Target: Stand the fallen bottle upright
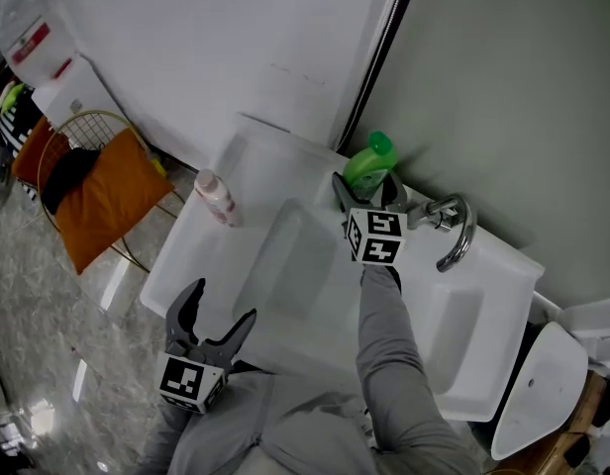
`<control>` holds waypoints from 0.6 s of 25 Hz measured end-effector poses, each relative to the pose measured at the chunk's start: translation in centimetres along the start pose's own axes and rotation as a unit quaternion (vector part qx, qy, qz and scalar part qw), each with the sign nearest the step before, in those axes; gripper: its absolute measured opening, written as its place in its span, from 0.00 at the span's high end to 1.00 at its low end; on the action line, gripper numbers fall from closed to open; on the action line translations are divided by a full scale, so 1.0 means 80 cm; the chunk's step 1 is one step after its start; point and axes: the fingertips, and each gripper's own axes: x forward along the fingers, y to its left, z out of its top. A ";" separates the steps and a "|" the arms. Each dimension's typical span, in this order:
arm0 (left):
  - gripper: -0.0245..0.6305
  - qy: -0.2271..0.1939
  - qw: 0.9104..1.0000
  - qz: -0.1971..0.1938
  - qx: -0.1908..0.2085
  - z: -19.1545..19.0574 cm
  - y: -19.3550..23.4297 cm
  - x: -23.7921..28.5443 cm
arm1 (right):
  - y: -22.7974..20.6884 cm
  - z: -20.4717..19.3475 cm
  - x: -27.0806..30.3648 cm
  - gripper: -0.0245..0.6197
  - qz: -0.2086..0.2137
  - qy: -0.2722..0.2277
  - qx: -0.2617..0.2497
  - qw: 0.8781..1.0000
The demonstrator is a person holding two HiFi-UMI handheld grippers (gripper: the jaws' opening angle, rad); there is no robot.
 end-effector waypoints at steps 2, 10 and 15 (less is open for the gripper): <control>0.31 0.005 1.000 -0.002 -0.001 0.003 -0.002 0.006 | -0.003 -0.004 0.005 0.29 0.000 -0.001 0.003 1.000; 0.31 0.016 1.000 -0.003 0.014 -0.001 -0.001 0.019 | -0.005 -0.011 0.016 0.29 0.005 -0.009 -0.003 1.000; 0.31 0.020 1.000 -0.010 0.018 -0.002 -0.004 0.025 | 0.005 -0.011 0.016 0.29 0.011 -0.022 -0.030 0.999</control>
